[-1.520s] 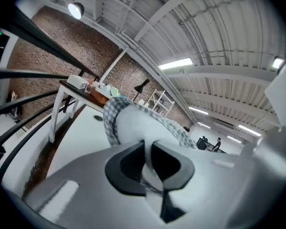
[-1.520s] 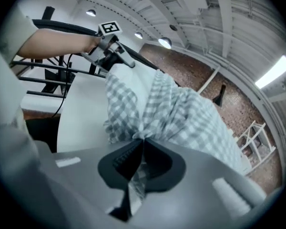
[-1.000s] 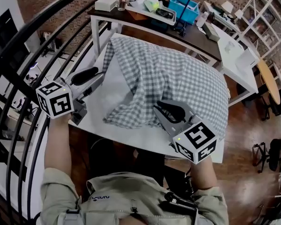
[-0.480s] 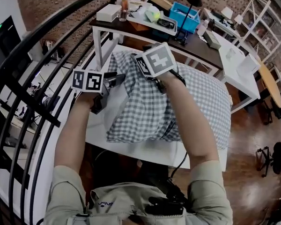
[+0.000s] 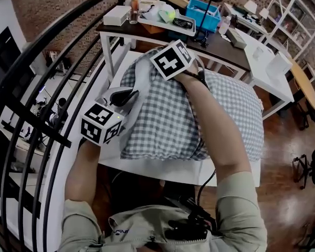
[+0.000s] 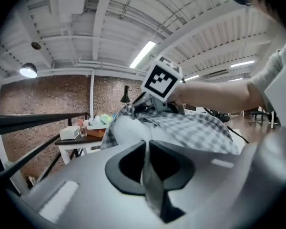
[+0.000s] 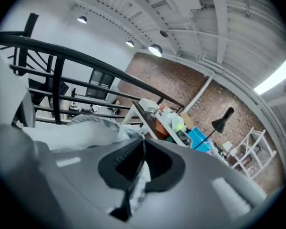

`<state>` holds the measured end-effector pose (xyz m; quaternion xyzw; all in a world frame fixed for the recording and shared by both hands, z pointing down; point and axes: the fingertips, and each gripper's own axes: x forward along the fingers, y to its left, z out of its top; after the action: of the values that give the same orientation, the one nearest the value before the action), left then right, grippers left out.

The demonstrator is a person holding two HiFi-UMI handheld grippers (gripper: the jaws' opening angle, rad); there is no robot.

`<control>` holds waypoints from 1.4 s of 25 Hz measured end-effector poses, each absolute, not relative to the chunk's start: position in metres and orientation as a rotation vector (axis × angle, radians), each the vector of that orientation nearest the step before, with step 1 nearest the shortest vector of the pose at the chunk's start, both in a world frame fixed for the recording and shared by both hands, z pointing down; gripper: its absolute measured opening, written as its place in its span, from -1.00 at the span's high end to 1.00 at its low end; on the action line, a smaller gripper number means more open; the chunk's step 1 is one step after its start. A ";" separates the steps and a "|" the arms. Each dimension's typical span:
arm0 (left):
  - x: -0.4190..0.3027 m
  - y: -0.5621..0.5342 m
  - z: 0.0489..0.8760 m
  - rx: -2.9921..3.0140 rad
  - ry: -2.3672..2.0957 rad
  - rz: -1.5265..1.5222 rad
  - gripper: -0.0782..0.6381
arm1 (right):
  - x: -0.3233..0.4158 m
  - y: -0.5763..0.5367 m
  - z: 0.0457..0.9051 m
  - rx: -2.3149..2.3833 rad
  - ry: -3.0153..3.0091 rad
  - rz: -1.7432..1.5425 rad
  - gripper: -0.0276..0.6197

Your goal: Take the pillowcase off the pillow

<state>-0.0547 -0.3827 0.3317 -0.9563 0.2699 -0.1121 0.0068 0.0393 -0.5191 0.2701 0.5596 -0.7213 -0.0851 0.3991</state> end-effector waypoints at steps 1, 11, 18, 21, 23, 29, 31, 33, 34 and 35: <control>-0.060 -0.377 0.323 -2.982 0.854 -0.293 0.71 | 0.054 -0.523 0.263 1.448 -1.783 -0.237 0.90; -0.114 -0.423 0.333 -3.151 1.151 -0.040 0.72 | 0.178 -0.487 0.341 1.409 -1.544 -0.028 0.90; -0.095 -0.418 0.344 -3.141 1.097 -0.223 0.49 | 0.138 -0.460 0.287 1.584 -1.795 -0.193 0.57; -0.118 -0.402 0.343 -3.167 1.108 -0.210 0.22 | 0.087 -0.407 0.249 1.653 -2.036 -0.272 0.56; -0.131 -0.383 0.354 -3.201 1.091 -0.262 0.08 | 0.047 -0.359 0.245 1.623 -2.180 -0.299 0.56; -0.136 -0.323 0.423 -3.306 0.956 -0.613 -0.01 | -0.085 -0.240 0.352 1.216 -2.292 -0.252 0.49; -0.133 -0.316 0.435 -3.338 0.934 -0.656 0.09 | -0.111 -0.231 0.398 1.105 -2.197 -0.304 0.38; -0.130 -0.316 0.434 -3.334 0.943 -0.648 0.51 | -0.117 -0.238 0.429 1.087 -2.042 -0.427 0.34; -0.129 -0.318 0.428 -3.325 0.961 -0.622 0.70 | -0.114 -0.243 0.438 1.095 -1.972 -0.482 0.45; -0.128 -0.320 0.420 -3.317 0.981 -0.587 0.71 | -0.110 -0.245 0.441 1.108 -1.931 -0.518 0.62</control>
<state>-0.1282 -0.3196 0.4205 -0.9296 0.2748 -0.1646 -0.1823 -0.1104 -0.2446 0.4407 0.4411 -0.7686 -0.2061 0.4149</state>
